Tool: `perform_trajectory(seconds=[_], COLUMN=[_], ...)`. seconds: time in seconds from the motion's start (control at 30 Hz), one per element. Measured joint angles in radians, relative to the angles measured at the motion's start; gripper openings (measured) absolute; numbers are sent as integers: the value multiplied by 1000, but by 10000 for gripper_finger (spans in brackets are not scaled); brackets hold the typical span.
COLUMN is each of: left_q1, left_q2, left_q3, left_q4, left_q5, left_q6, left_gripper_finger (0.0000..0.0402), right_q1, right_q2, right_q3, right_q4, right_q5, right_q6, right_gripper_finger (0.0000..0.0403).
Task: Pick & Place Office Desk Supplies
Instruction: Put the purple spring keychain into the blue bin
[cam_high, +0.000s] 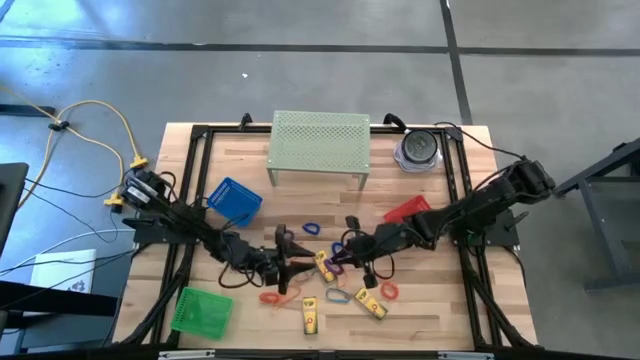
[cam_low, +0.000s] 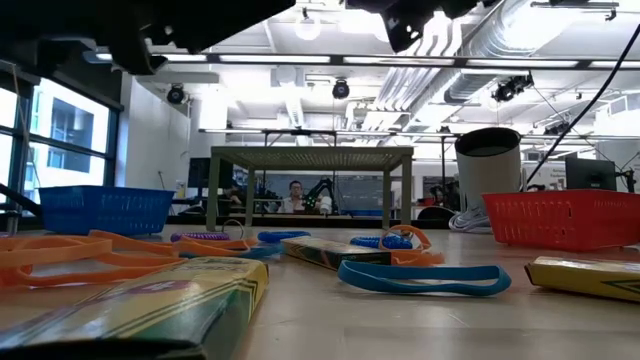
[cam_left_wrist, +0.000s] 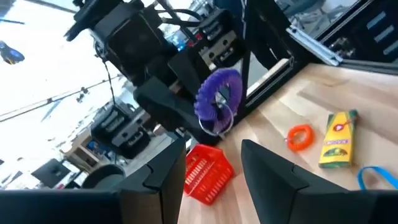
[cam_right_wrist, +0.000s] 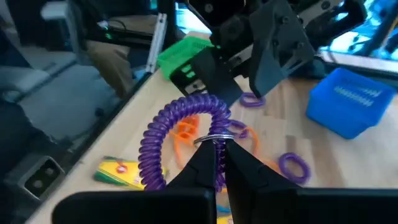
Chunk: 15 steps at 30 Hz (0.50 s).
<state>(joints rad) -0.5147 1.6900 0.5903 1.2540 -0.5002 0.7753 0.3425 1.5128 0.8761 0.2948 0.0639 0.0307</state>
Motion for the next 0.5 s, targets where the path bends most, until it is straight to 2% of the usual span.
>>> perform_trajectory(seconds=[0.33,0.5], left_q1=[52,56], left_q2=[4,4], left_q3=[6,6], left_q4=[-21,-21], left_q5=[14,14], left_q6=[-92,-90], left_gripper_finger=[149,149], right_q1=[-51,-76], right_q2=[1,21], right_q3=[0,0], right_q4=[-11,-12], right_q5=[-4,-51], right_q6=[125,168], right_gripper_finger=[4,4])
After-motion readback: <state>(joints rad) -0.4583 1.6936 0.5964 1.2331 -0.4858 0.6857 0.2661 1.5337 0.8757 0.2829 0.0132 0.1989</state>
